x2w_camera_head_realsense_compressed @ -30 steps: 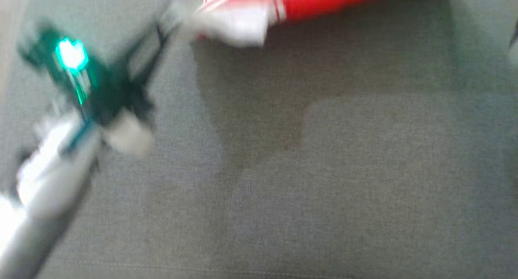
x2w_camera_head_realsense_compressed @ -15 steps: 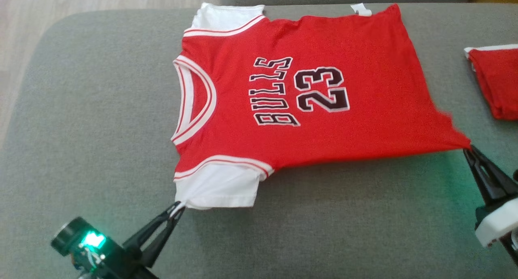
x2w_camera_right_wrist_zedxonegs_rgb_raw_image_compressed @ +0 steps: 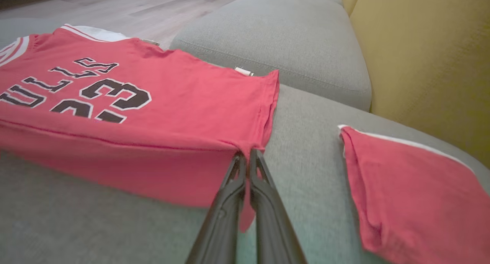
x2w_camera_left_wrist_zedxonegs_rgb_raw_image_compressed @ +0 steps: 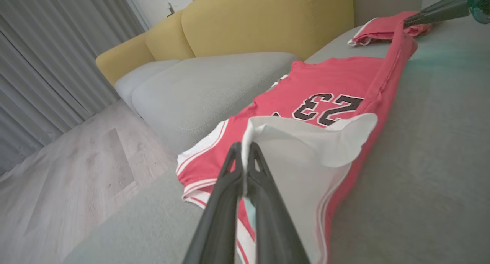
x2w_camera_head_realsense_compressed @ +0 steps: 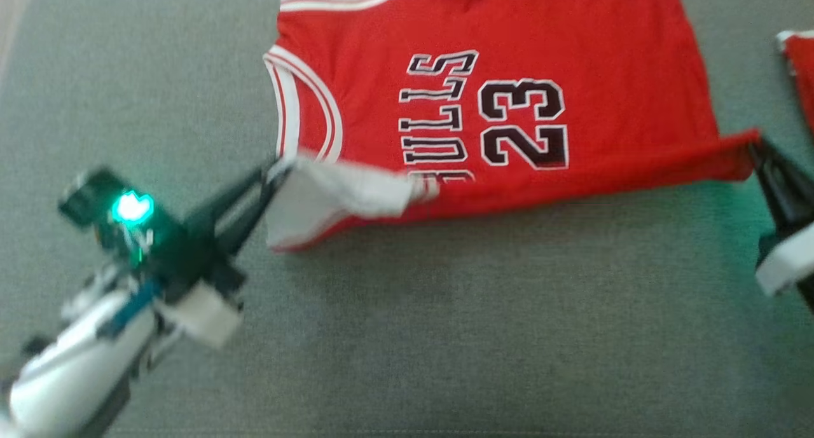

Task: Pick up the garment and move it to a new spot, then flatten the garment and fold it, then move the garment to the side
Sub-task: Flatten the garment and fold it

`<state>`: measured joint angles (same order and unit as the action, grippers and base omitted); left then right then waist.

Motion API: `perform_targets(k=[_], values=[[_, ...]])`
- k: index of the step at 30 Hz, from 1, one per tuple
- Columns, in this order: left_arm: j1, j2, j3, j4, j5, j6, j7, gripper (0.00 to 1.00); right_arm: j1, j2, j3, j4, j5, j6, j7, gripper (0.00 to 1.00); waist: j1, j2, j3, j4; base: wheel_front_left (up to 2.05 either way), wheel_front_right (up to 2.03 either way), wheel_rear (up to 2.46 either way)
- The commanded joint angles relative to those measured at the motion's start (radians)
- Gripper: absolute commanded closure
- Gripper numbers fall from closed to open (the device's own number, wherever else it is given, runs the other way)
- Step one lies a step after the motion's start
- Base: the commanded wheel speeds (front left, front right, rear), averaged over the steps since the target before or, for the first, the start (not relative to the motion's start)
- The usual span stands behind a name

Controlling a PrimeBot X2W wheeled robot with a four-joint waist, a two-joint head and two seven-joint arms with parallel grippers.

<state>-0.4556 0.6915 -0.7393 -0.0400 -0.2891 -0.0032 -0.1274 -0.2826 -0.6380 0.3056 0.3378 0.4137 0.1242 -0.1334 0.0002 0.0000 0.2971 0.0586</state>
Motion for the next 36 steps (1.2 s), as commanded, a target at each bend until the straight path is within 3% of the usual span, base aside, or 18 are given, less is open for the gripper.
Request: perform_targets(k=[1, 6, 12, 13, 14, 15, 20, 26, 31, 36], values=[[-0.084, 0.015, 0.057, 0.009, 0.007, -0.016, -0.001, 1.0, -0.033, -0.038, 0.007, -0.011, 0.003, 0.007, 0.01, 1.0, -0.0002, 0.0, 0.039, 0.012, 0.0, 0.0, 0.0], [-0.248, -0.04, 0.046, 0.131, 0.036, -0.067, -0.023, 1.0, -0.143, -0.043, 0.031, 0.029, 0.01, 0.007, 0.026, 1.0, -0.0002, 0.0, 0.089, 0.016, 0.0, 0.0, 0.0], [-0.377, -0.085, 0.025, 0.266, 0.079, -0.085, -0.064, 1.0, -0.237, -0.036, 0.082, 0.089, 0.024, 0.007, 0.02, 1.0, -0.0002, 0.0, 0.121, 0.015, 0.0, 0.0, 0.0], [-0.389, -0.094, 0.028, 0.286, 0.083, -0.08, -0.073, 1.0, -0.247, -0.032, 0.087, 0.101, 0.031, 0.007, 0.017, 0.62, -0.0002, 0.0, 0.123, 0.015, 0.0, 0.0, 0.0], [-0.4, -0.101, 0.029, 0.305, 0.088, -0.074, -0.082, 0.71, -0.256, -0.026, 0.091, 0.112, 0.039, 0.007, 0.012, 0.0, -0.0002, 0.0, 0.125, 0.014, 0.0, 0.0, 0.0], [-0.406, -0.111, 0.034, 0.321, 0.089, -0.061, -0.091, 0.0, -0.262, -0.02, 0.091, 0.123, 0.044, 0.007, 0.005, 0.0, -0.0002, 0.0, 0.125, 0.014, 0.0, 0.0, 0.0], [-0.347, -0.158, 0.06, 0.362, 0.049, 0.0, -0.116, 0.0, -0.25, 0.019, 0.085, 0.161, 0.057, 0.007, -0.051, 0.0, -0.0002, 0.0, 0.097, 0.006, 0.0, 0.0, 0.0], [-0.083, -0.259, 0.124, 0.339, -0.124, 0.118, -0.122, 0.0, -0.179, 0.093, 0.035, 0.175, 0.06, 0.007, -0.099, 0.0, -0.0002, 0.0, 0.056, -0.012, 0.0, 0.0, 0.0], [0.027, -0.313, 0.152, 0.373, -0.228, 0.155, -0.085, 0.0, -0.163, 0.137, 0.022, 0.187, 0.053, 0.007, -0.11, 0.0, -0.0002, 0.0, 0.052, -0.028, 0.0, 0.0, 0.0], [0.04, -0.333, 0.176, 0.429, -0.267, 0.179, -0.064, 0.0, -0.159, 0.155, 0.025, 0.202, 0.051, 0.007, -0.115, 0.0, -0.0002, 0.0, 0.051, -0.033, 0.0, 0.0, 0.0]])
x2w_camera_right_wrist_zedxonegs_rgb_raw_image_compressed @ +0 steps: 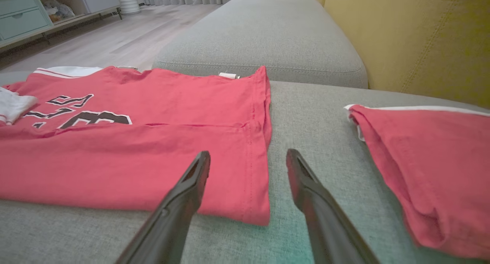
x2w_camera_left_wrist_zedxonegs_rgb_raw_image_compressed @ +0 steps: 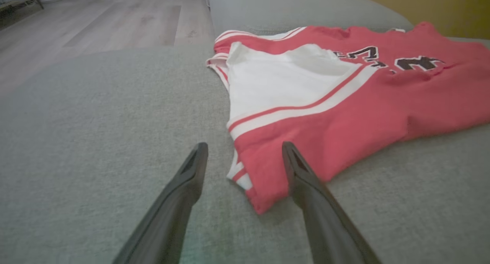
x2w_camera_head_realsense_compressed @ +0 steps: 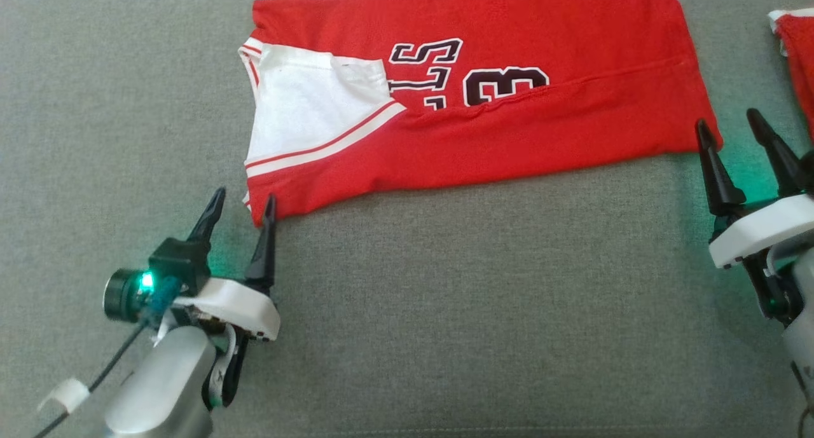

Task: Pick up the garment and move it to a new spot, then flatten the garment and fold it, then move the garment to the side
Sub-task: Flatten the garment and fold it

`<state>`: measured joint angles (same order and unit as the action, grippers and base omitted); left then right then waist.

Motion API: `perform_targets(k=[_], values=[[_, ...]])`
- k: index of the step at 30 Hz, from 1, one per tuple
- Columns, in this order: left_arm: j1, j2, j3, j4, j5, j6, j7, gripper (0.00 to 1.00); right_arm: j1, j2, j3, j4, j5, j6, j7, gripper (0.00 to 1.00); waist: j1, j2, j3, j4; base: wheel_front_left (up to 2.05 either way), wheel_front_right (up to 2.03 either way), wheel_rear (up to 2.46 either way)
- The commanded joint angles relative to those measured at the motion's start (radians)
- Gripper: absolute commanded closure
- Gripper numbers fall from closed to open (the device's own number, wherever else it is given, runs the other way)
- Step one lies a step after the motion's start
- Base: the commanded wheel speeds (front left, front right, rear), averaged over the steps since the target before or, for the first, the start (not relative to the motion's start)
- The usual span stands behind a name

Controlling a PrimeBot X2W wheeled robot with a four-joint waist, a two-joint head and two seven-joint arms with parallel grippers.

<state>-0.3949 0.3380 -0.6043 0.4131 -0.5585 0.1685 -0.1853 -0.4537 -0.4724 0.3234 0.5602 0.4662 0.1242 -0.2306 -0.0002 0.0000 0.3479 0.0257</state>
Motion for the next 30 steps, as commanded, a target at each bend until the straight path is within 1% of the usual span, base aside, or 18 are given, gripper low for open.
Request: perform_targets(k=[1, 2, 5, 6, 7, 8, 9, 12, 17, 18, 20, 25, 30], values=[[-0.022, 0.015, 0.047, -0.008, -0.012, 0.01, 0.007, 0.0, 0.01, -0.008, 0.009, -0.017, -0.001, 0.007, -0.018, 0.0, 0.0002, 0.0, 0.003, 0.0, 0.0, 0.0, 0.0], [-0.026, 0.014, 0.047, 0.008, -0.017, 0.011, 0.021, 0.0, 0.007, -0.006, 0.011, -0.013, 0.001, 0.007, -0.019, 0.0, 0.0002, 0.0, 0.006, -0.001, 0.0, 0.0, 0.0], [-0.033, 0.006, 0.031, 0.049, -0.036, -0.013, 0.072, 0.0, -0.006, 0.006, 0.018, 0.007, 0.006, 0.007, -0.02, 0.0, 0.0002, 0.0, 0.011, -0.004, 0.0, 0.0, 0.0], [-0.034, 0.002, 0.025, 0.055, -0.043, -0.023, 0.089, 0.18, -0.012, 0.011, 0.019, 0.015, 0.009, 0.007, -0.02, 0.0, 0.0002, 0.0, 0.013, -0.004, 0.0, 0.0, 0.0], [-0.033, -0.001, 0.019, 0.059, -0.05, -0.031, 0.104, 0.54, -0.018, 0.015, 0.022, 0.024, 0.01, 0.007, -0.018, 0.0, 0.0002, 0.0, 0.014, -0.004, 0.0, 0.0, 0.0], [-0.033, -0.003, 0.012, 0.061, -0.053, -0.041, 0.115, 0.75, -0.026, 0.021, 0.027, 0.034, 0.013, 0.007, -0.013, 0.0, 0.0002, 0.0, 0.016, -0.004, 0.0, 0.0, 0.0], [-0.033, -0.004, 0.007, 0.062, -0.057, -0.05, 0.122, 1.0, -0.033, 0.028, 0.03, 0.045, 0.017, 0.007, -0.006, 0.0, 0.0002, 0.0, 0.016, -0.004, 0.0, 0.0, 0.0], [-0.034, -0.005, -0.006, 0.058, -0.059, -0.073, 0.125, 1.0, -0.056, 0.046, 0.031, 0.088, 0.026, 0.007, 0.017, 0.0, 0.0002, 0.0, 0.016, 0.0, 0.0, 0.0, 0.0], [-0.037, 0.016, -0.008, 0.039, -0.042, -0.071, 0.096, 1.0, -0.097, 0.086, 0.014, 0.188, 0.061, 0.007, 0.081, 0.0, 0.0002, 0.0, 0.01, 0.006, 0.0, 0.0, 0.0], [-0.037, 0.022, -0.009, 0.036, -0.038, -0.068, 0.094, 1.0, -0.105, 0.09, 0.017, 0.203, 0.066, 0.007, 0.094, 0.15, 0.0002, 0.0, 0.008, 0.007, 0.0, 0.0, 0.0], [-0.039, 0.03, -0.007, 0.029, -0.033, -0.061, 0.089, 1.0, -0.115, 0.094, 0.025, 0.225, 0.078, 0.007, 0.114, 1.0, 0.0002, 0.0, 0.004, 0.01, 0.0, 0.0, 0.0], [-0.03, 0.05, 0.0, 0.003, -0.032, -0.05, 0.079, 1.0, -0.097, 0.077, 0.036, 0.233, 0.104, 0.007, 0.14, 1.0, 0.0002, 0.0, -0.02, 0.004, 0.0, 0.0, 0.0], [0.034, 0.084, -0.005, -0.07, -0.043, -0.042, 0.102, 1.0, -0.021, 0.034, 0.055, 0.179, 0.131, 0.007, 0.159, 1.0, 0.0002, 0.0, -0.052, -0.013, 0.0, 0.0, 0.0]])
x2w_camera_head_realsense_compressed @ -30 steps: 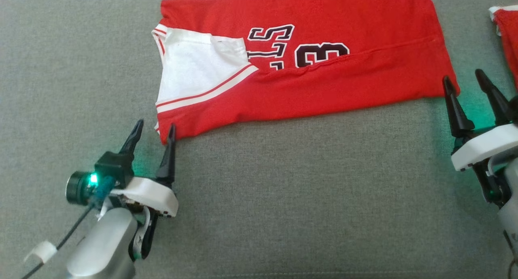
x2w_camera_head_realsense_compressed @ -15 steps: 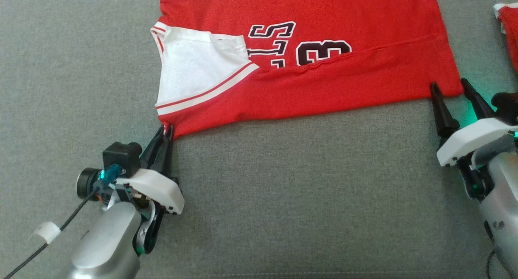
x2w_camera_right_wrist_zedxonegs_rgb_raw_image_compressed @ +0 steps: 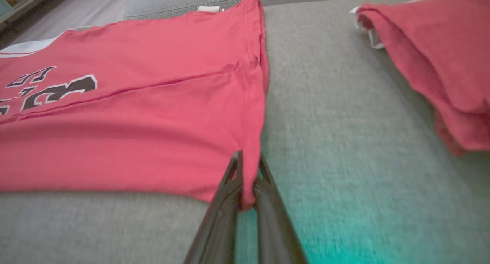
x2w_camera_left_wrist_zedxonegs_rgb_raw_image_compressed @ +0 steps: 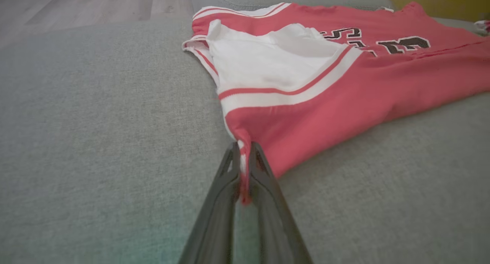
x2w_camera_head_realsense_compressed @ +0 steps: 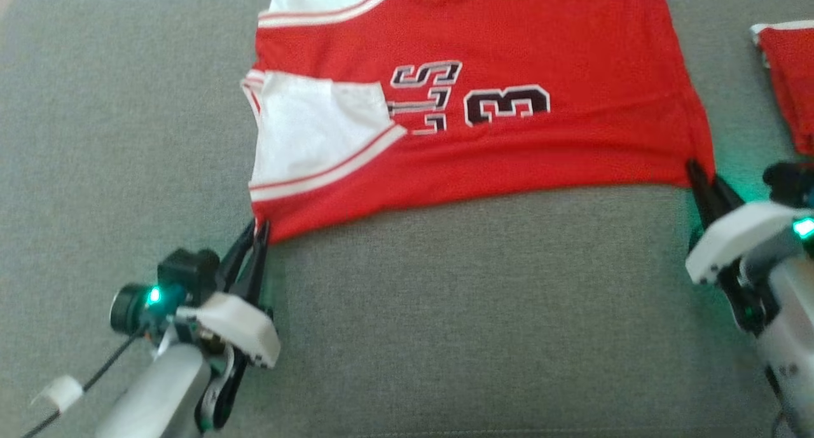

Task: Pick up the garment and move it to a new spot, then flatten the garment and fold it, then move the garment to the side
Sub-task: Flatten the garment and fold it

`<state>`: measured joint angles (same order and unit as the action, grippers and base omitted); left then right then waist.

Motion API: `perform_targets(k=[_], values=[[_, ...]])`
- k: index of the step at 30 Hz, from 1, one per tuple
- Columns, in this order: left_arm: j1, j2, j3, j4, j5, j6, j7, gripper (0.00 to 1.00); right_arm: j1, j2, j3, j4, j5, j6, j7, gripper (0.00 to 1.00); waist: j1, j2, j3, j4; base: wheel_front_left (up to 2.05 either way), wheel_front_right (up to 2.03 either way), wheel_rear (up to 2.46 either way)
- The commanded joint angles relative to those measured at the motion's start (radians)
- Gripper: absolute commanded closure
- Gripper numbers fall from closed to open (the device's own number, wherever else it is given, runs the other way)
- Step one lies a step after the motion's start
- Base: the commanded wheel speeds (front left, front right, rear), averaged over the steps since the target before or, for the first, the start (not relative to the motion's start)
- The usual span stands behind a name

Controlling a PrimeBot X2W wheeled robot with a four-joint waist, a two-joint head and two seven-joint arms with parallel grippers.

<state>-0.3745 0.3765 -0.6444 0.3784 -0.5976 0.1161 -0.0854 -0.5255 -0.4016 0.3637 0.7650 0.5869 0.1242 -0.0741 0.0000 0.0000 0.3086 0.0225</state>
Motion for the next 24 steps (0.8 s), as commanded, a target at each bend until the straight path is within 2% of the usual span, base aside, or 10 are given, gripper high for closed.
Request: perform_targets(k=[1, 10, 16, 21, 22, 23, 24], values=[[0.032, 0.055, 0.035, -0.054, -0.008, 0.013, 0.007, 1.0, 0.071, -0.048, 0.015, -0.042, 0.018, 0.007, 0.007, 1.0, 0.0, 0.0, -0.018, -0.012, 0.0, 0.0, 0.0], [0.217, 0.138, 0.029, -0.264, -0.034, 0.074, 0.064, 1.0, 0.304, -0.137, -0.044, -0.234, 0.064, 0.007, 0.041, 1.0, 0.0, 0.0, -0.055, -0.033, 0.0, 0.0, 0.0], [0.29, 0.177, 0.028, -0.377, -0.047, 0.106, 0.098, 1.0, 0.424, -0.154, -0.114, -0.342, 0.057, 0.007, 0.088, 1.0, 0.0, 0.0, -0.061, -0.041, 0.0, 0.0, 0.0], [0.318, 0.191, 0.021, -0.425, -0.06, 0.115, 0.127, 1.0, 0.504, -0.141, -0.182, -0.437, 0.032, 0.007, 0.145, 1.0, 0.0, 0.0, -0.064, -0.048, 0.0, 0.0, 0.0], [0.318, 0.189, 0.021, -0.425, -0.062, 0.116, 0.129, 1.0, 0.515, -0.135, -0.195, -0.453, 0.023, 0.007, 0.157, 0.66, 0.0, 0.0, -0.064, -0.05, 0.0, 0.0, 0.0], [0.316, 0.186, 0.019, -0.422, -0.065, 0.115, 0.132, 1.0, 0.524, -0.129, -0.207, -0.467, 0.014, 0.007, 0.168, 0.09, 0.0, 0.0, -0.066, -0.052, 0.0, 0.0, 0.0], [0.313, 0.183, 0.018, -0.42, -0.066, 0.116, 0.134, 0.98, 0.531, -0.121, -0.221, -0.481, 0.005, 0.007, 0.176, 0.0, 0.0, 0.0, -0.067, -0.053, 0.0, 0.0, 0.0]])
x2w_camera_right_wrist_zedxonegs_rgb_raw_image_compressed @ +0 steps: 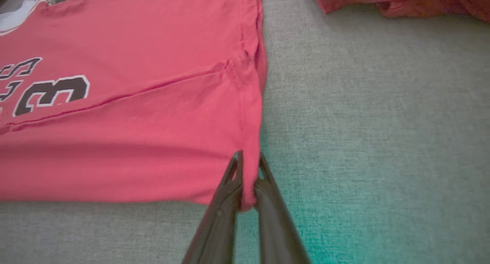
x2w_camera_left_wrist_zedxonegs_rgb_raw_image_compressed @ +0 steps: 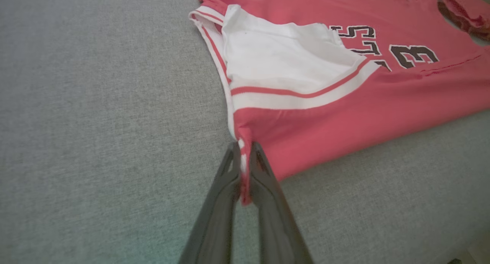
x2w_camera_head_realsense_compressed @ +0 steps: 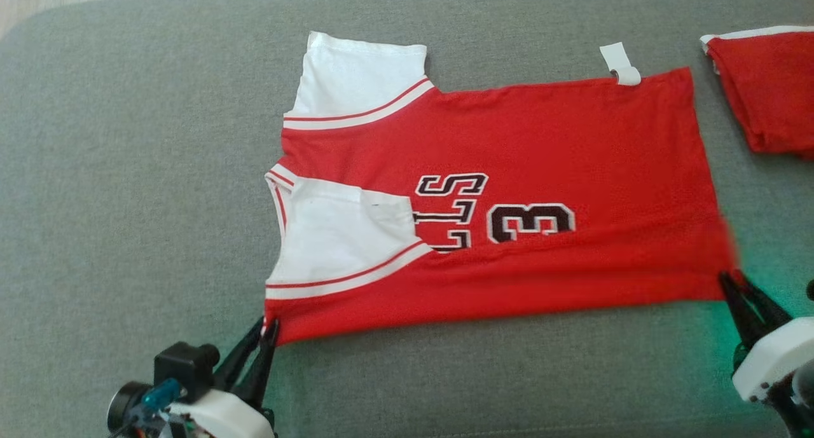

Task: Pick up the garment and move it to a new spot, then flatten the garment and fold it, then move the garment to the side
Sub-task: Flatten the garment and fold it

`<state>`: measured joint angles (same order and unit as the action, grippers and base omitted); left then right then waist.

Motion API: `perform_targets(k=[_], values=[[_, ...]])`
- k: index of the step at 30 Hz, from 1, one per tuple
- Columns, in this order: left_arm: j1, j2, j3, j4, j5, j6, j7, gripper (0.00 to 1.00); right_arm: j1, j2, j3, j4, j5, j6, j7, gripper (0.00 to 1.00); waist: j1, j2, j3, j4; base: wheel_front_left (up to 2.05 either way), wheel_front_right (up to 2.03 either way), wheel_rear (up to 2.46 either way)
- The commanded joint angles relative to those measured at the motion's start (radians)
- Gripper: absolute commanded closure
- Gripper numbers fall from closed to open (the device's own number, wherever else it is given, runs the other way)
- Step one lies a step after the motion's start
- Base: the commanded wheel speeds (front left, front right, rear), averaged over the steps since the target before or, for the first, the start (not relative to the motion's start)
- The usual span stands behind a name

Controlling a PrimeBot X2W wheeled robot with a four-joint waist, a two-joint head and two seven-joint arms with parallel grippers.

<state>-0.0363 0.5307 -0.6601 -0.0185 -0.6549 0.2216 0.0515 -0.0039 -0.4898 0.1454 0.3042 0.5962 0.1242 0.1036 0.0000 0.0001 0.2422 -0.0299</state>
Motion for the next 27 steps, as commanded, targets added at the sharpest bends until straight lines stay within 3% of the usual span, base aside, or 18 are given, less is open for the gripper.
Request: perform_targets(k=[1, 2, 10, 14, 20, 24, 27], values=[[-0.03, 0.026, 0.034, -0.02, -0.01, 0.011, -0.001, 0.55, 0.015, -0.025, -0.017, -0.034, -0.012, 0.007, 0.003, 0.0, 0.0, -0.0001, -0.002, -0.003, 0.0, 0.0, 0.0], [-0.038, 0.024, 0.037, -0.019, -0.008, 0.013, -0.003, 0.0, 0.017, -0.018, -0.031, -0.044, -0.02, 0.007, 0.003, 0.0, 0.0, -0.0001, -0.001, -0.005, 0.0, 0.0, 0.0], [-0.232, 0.082, 0.081, -0.064, 0.036, -0.014, 0.047, 0.0, -0.006, 0.036, -0.129, -0.165, -0.113, 0.007, -0.028, 0.0, 0.0, -0.0001, 0.051, -0.025, 0.0, 0.0, 0.0], [-0.458, 0.103, 0.092, -0.063, 0.05, -0.09, 0.144, 0.0, -0.042, 0.059, -0.146, -0.213, -0.143, 0.007, -0.04, 0.0, 0.0, -0.0001, 0.109, -0.034, 0.0, 0.0, 0.0], [-0.821, 0.045, 0.053, 0.099, -0.023, -0.255, 0.394, 0.0, -0.117, 0.079, -0.117, -0.237, -0.162, 0.007, -0.043, 0.0, 0.0, -0.0001, 0.195, -0.079, 0.0, 0.0, 0.0], [-0.993, 0.016, 0.03, 0.251, -0.077, -0.308, 0.559, 0.0, -0.169, 0.093, -0.079, -0.232, -0.163, 0.007, -0.054, 0.0, 0.0, -0.0001, 0.25, -0.132, 0.0, 0.0, 0.0], [-1.103, 0.026, 0.013, 0.386, -0.083, -0.326, 0.655, 0.0, -0.21, 0.108, -0.045, -0.217, -0.156, 0.007, -0.072, 0.0, 0.0, -0.0001, 0.297, -0.189, 0.0, 0.0, 0.0]])
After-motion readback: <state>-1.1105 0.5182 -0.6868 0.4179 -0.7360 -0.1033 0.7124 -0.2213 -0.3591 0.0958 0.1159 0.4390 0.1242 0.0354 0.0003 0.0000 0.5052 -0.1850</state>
